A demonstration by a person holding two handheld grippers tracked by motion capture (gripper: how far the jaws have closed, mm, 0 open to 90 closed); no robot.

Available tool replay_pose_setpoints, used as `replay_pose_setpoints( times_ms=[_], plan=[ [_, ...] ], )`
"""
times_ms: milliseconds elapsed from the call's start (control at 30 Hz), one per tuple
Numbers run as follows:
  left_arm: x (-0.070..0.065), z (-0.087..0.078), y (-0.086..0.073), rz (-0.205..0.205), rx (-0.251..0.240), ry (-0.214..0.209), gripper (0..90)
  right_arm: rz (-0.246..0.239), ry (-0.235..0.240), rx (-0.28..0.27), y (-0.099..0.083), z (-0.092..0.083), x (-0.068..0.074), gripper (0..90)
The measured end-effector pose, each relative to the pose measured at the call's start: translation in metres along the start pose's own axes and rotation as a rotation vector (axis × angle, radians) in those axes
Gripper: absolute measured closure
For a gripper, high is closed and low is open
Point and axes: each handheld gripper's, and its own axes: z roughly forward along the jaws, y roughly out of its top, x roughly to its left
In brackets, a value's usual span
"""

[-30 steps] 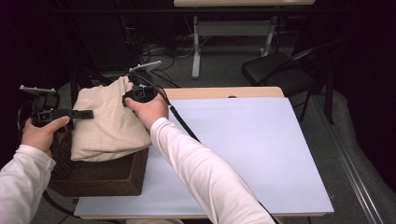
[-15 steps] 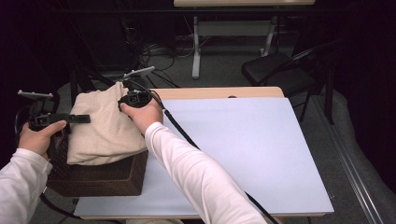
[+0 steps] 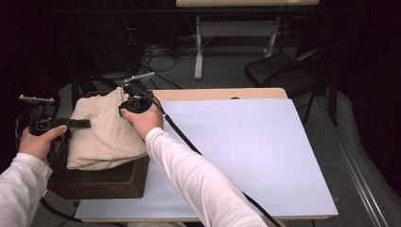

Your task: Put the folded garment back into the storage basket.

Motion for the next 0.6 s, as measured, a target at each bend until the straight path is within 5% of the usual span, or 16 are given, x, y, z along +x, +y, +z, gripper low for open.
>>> replay_pose_setpoints(
  times_ms=[600],
  plan=[
    [0.019, -0.001, -0.009, -0.017, 0.011, 0.031, 58.2, -0.005, 0.015, 0.017, -0.009, 0.023, 0.006, 71.3]
  ],
)
